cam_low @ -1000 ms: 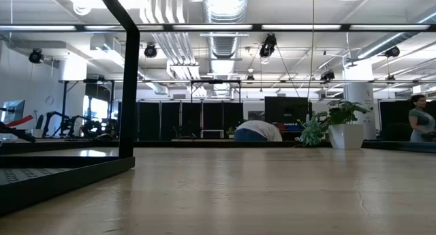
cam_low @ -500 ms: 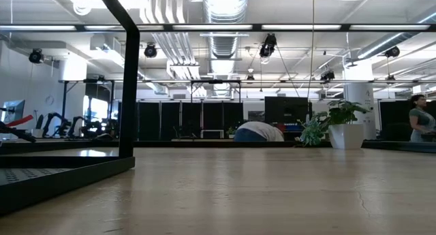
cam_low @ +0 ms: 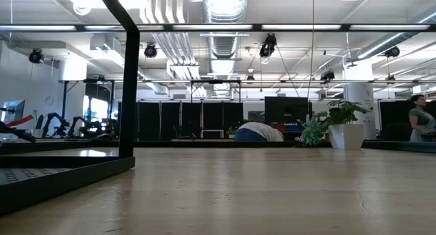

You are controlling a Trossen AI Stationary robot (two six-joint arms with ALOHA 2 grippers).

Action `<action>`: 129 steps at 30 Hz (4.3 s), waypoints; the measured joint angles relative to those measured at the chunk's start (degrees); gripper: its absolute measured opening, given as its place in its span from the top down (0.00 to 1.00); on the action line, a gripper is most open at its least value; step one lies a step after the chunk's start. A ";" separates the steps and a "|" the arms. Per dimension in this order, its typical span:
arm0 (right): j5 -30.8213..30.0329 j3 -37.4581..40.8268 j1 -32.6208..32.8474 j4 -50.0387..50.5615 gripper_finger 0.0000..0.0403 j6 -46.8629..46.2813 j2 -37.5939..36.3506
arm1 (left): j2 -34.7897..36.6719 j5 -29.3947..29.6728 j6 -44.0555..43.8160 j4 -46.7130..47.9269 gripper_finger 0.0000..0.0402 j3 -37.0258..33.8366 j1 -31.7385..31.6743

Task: Pick & Place Mini shaped plates
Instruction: Stack the black square plate on the black square plate on the shelf, then return to Home Position

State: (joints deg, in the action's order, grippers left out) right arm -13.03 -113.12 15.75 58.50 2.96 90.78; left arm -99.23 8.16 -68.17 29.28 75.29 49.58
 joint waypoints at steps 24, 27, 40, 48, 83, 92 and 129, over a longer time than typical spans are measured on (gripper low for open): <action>0.00 0.02 0.00 -0.04 0.82 -0.01 0.02 | -3.64 0.68 -0.28 3.32 1.00 -0.36 -0.07; 0.00 0.02 0.00 -0.04 0.83 0.00 0.02 | -3.64 0.68 0.75 3.32 1.00 -0.44 -0.07; 0.00 0.02 0.00 -0.07 0.83 0.00 0.04 | -3.64 1.11 -0.97 3.33 0.91 -0.48 -0.11; 0.00 0.02 0.00 -0.07 0.83 0.00 0.04 | -3.40 -2.01 -0.96 3.34 0.85 -0.46 -0.11; -0.02 0.04 -0.01 -0.07 0.83 1.71 0.05 | -6.25 -10.95 0.18 -7.11 0.85 -0.97 0.02; -0.05 0.04 -0.07 -0.09 0.83 2.10 0.07 | -6.46 -11.80 -3.74 -5.18 0.85 -1.62 -0.35; -0.12 0.04 0.00 -0.42 0.91 -0.29 -3.49 | 18.98 20.39 6.65 14.77 0.90 -1.62 -0.72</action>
State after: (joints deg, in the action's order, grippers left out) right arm -13.16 -113.08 15.75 58.08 2.67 87.29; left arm -80.25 28.56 -61.52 44.06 73.67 48.86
